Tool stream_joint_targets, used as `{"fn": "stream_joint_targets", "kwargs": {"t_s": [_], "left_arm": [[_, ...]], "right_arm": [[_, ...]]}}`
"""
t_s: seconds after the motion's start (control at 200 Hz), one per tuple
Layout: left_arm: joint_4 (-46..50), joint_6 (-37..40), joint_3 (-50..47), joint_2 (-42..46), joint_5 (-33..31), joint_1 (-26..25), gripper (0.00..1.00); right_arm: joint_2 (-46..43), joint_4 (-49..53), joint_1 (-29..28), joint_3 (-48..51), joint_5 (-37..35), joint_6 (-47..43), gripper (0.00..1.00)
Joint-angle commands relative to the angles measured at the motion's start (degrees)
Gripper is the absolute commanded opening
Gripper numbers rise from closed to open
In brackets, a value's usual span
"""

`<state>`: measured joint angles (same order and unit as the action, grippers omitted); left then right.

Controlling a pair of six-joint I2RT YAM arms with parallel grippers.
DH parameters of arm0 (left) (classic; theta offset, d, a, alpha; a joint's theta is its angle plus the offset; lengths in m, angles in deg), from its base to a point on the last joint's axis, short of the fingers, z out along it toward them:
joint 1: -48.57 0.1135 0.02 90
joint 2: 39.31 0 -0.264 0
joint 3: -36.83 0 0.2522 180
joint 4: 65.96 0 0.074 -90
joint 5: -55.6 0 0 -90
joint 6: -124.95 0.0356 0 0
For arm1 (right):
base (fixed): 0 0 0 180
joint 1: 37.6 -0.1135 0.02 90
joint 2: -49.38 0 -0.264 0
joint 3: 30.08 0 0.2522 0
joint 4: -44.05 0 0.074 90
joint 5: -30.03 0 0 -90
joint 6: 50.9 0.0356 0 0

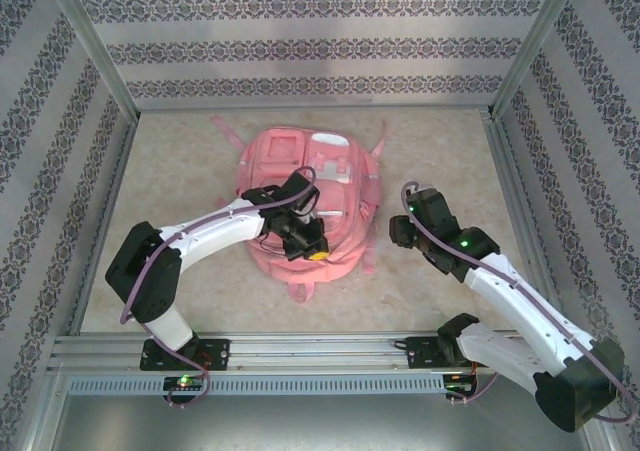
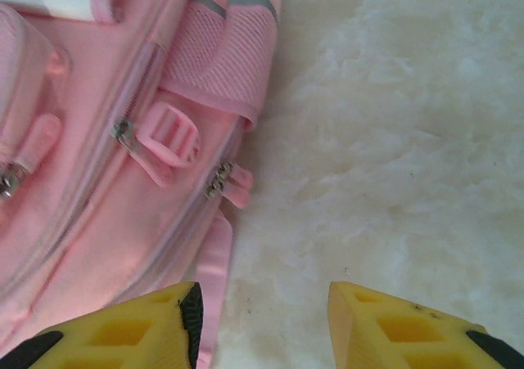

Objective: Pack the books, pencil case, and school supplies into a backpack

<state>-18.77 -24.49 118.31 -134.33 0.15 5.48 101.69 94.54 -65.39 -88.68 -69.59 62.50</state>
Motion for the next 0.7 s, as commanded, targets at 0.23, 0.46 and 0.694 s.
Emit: {"fn": "stream_joint_targets", "kwargs": {"t_s": [0.23,0.46,0.694], "left_arm": [[-7.59,3.50,4.31,-3.22,5.56,-2.79,0.50],[-2.96,13.93,15.31,-10.37,4.15,-2.63,0.58],[-8.10,21.28,10.17,0.74,6.40,-1.74,0.91]], "right_arm": [[-3.05,0.89,1.60,0.67,5.77,-1.95,0.50],[-3.49,1.21,1.69,-1.20,7.32,-1.92,0.50],[-5.25,3.66,1.84,-2.10,7.94,-3.11,0.98]]}}
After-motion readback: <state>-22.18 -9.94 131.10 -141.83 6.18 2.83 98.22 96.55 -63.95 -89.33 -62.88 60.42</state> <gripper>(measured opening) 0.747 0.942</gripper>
